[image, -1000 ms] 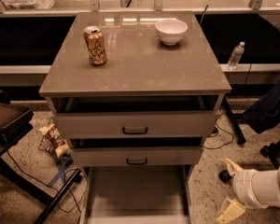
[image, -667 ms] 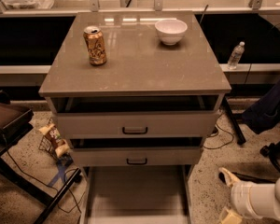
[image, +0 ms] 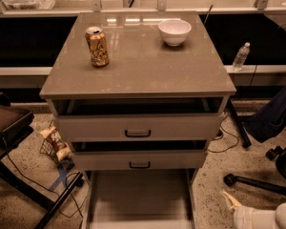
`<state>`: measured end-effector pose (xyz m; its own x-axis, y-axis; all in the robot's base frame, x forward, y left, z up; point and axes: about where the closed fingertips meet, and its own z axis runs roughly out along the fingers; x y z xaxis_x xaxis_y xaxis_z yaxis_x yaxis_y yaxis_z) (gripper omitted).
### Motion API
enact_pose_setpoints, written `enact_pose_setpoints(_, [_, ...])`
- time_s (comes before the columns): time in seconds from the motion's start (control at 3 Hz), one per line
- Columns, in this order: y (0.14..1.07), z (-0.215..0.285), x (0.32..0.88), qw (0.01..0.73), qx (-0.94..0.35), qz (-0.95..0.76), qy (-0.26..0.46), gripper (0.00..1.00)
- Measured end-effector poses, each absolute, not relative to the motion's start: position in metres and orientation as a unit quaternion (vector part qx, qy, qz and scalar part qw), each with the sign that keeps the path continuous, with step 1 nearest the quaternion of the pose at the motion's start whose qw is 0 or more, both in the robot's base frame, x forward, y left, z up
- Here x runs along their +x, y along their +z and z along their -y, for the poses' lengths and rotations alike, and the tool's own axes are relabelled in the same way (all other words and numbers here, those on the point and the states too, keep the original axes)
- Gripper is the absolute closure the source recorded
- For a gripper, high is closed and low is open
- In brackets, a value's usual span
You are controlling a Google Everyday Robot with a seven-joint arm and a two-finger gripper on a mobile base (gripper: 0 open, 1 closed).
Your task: Close bottom drawer
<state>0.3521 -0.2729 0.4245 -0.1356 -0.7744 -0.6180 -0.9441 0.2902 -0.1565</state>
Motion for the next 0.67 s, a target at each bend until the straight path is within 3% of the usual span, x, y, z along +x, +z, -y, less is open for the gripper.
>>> enact_pose_setpoints(0.33, [0.378, 0.278, 0.332, 0.299, -0.582, -0.740, 0.155, 0.15])
enact_pose_setpoints(0.67, [0.337, 0.283, 0.306, 0.264, -0.588, -0.747, 0.166, 0.39])
